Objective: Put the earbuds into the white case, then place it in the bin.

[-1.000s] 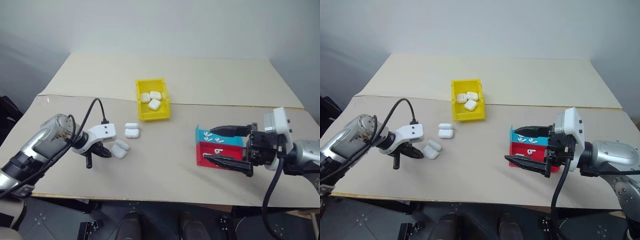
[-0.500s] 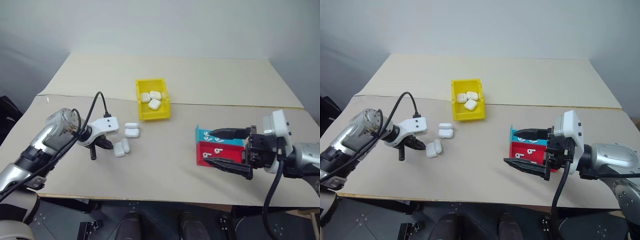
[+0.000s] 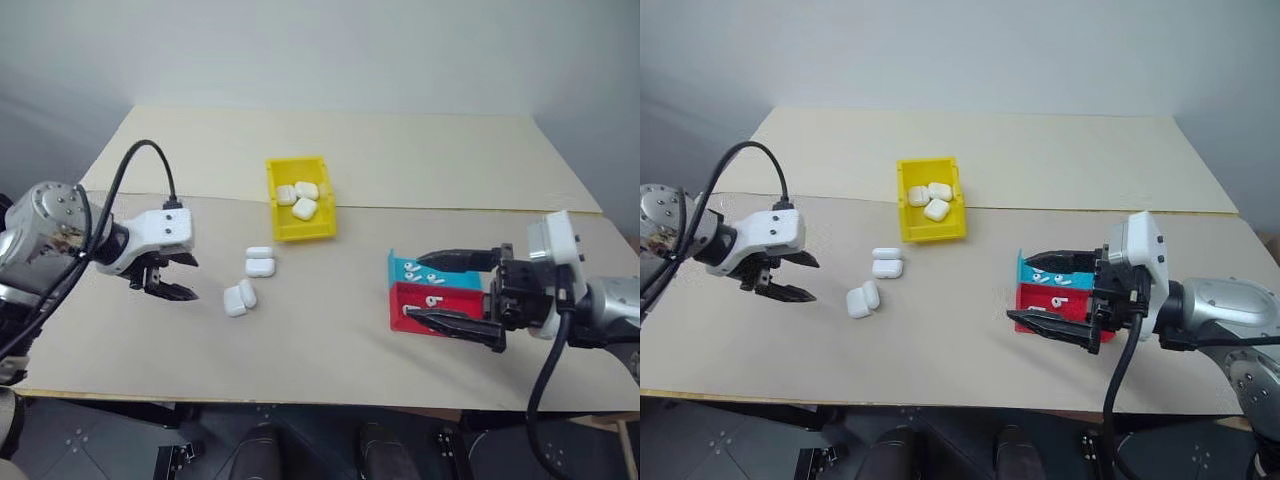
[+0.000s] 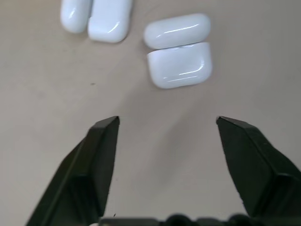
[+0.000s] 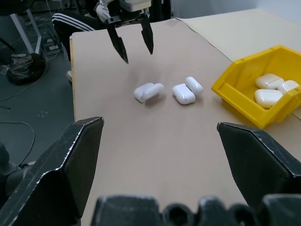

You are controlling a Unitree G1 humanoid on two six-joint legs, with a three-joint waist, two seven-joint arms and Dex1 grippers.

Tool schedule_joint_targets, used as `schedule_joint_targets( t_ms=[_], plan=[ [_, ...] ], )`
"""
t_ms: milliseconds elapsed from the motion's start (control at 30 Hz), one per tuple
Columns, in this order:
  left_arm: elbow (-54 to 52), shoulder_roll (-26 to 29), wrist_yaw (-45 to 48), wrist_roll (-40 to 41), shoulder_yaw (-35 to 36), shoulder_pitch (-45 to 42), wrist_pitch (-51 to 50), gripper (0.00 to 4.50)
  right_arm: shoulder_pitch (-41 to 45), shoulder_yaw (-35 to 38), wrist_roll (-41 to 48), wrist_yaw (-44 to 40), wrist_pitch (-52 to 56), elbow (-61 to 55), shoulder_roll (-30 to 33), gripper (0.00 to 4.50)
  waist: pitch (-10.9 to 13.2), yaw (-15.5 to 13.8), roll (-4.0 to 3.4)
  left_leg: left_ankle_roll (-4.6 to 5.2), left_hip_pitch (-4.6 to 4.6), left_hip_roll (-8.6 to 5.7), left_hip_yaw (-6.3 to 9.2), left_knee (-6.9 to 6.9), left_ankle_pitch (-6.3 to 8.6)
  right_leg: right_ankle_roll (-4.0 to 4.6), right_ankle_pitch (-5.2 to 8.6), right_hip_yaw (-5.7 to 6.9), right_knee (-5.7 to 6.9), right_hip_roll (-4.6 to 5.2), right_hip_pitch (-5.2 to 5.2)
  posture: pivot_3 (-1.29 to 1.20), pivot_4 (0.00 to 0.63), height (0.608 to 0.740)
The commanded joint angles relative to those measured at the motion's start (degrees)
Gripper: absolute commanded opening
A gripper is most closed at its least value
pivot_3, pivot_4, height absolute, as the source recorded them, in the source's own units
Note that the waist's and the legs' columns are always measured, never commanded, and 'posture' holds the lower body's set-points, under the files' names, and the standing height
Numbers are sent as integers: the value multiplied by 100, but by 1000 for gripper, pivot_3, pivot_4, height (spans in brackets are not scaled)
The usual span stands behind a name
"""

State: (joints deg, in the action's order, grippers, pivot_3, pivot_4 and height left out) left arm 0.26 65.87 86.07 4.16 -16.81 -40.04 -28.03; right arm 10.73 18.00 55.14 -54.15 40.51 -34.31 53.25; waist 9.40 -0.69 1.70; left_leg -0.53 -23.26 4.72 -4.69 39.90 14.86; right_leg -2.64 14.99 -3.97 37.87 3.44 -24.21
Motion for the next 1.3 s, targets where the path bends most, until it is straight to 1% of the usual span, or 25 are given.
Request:
schedule_joint_targets(
  t_ms=[33,167,267,300,367,467,600,700,933,1300],
  plan=[
    [-352,-24,-9,-1,95,-16,-172,4482,97,30,-11,-108,-107,-6,71,4500,1,-2,1,0,-2,0,0,0,0,0,0,1,0,0,0,0,150,740],
    [-469,-125,164,-137,-195,-170,-451,4482,51,73,20,-131,-94,-49,77,4500,1,1,1,0,-2,0,0,0,0,0,0,0,-2,0,-1,0,150,740],
    [-393,-265,496,-492,-824,-711,-1206,4482,13,86,35,-117,-90,-89,69,4500,1,-16,2,0,-1,-1,0,0,0,0,0,0,-1,-1,0,0,150,740],
    [-325,-309,574,-471,-987,-895,-1251,4482,-5,98,41,-110,-90,-104,66,4500,1,-19,2,0,-2,-1,1,2,0,0,0,1,0,-1,2,0,150,740],
    [-140,-446,633,-459,-1462,-1378,-1699,4482,-39,124,53,-84,-86,-129,57,4500,1,-16,5,0,-3,-2,1,4,0,-1,0,0,-1,-1,2,0,150,740],
    [134,-623,643,-590,-1908,-1766,-1700,4482,-76,137,55,-39,-82,-169,47,4500,1,-4,5,1,-3,-2,4,2,1,-1,0,1,-2,-1,2,0,150,740],
    [432,-811,643,-794,-2218,-1897,-1582,4482,-110,166,89,68,-63,-229,30,4500,1,60,5,5,-3,-2,3,0,3,0,1,-4,-5,-4,-3,0,150,740],
    [600,-1009,614,-1005,-2330,-1872,-1566,4482,-159,206,130,152,-55,-294,24,4500,1,49,5,5,-4,-1,3,0,3,0,1,-3,-5,-4,-3,0,150,740],
    [1102,-1616,361,-1303,-2318,-1841,-1402,4482,-262,308,219,283,-39,-410,34,4500,1,-6,6,5,-6,-2,5,2,3,0,1,-1,-6,-3,0,0,150,740],
    [1271,-1841,286,-1922,-2583,-1659,-1653,4482,-438,488,388,419,-34,-571,75,4500,0,3,5,7,7,-2,5,3,4,0,1,-2,2,-3,10,0,150,740]
  ],
)
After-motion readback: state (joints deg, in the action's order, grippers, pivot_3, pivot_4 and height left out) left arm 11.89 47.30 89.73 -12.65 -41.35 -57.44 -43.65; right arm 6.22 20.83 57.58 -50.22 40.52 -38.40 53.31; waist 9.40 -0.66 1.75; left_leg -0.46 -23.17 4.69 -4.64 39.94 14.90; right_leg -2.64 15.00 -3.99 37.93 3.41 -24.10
